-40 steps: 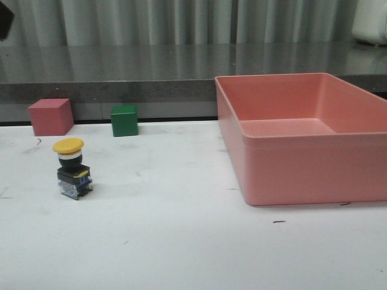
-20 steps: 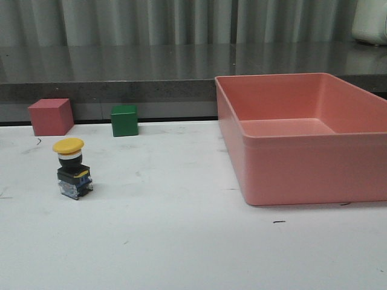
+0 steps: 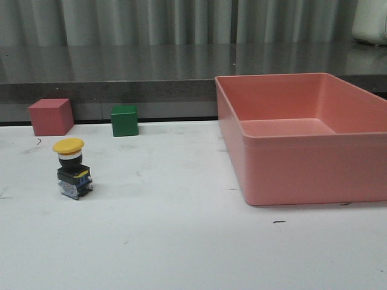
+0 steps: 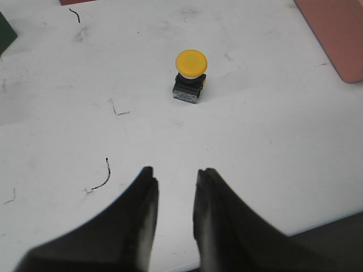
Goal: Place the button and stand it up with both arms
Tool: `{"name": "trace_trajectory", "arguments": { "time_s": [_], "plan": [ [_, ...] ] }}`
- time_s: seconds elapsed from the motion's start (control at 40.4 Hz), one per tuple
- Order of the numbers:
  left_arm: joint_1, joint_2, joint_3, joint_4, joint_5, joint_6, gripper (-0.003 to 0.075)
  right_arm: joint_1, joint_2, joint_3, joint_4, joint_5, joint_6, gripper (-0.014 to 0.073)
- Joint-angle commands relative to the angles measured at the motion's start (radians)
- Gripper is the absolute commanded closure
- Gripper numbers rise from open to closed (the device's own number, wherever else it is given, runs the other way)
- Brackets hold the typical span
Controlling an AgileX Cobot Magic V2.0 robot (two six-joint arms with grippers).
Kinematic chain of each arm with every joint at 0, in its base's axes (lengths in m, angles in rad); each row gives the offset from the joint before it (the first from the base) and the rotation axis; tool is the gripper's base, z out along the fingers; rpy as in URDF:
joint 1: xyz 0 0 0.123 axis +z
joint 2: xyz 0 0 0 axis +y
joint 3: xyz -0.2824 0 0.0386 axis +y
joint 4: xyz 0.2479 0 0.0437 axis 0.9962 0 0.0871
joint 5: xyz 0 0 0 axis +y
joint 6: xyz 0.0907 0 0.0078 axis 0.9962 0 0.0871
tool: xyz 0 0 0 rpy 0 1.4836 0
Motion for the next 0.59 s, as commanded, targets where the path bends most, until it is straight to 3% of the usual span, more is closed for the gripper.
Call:
{"name": "trace_trajectory", "arguments": {
  "time_s": [0.0, 0.57],
  "plan": [
    [0.002, -0.002, -0.034, 0.012, -0.063, -0.011, 0.0733, -0.006, 0.005, -0.024, 0.013, -0.067, -0.007, 0.0662],
    [0.002, 0.0, -0.034, 0.012, -0.079, -0.011, 0.0741, -0.006, 0.005, -0.024, 0.013, -0.071, -0.007, 0.0662]
  ]
}}
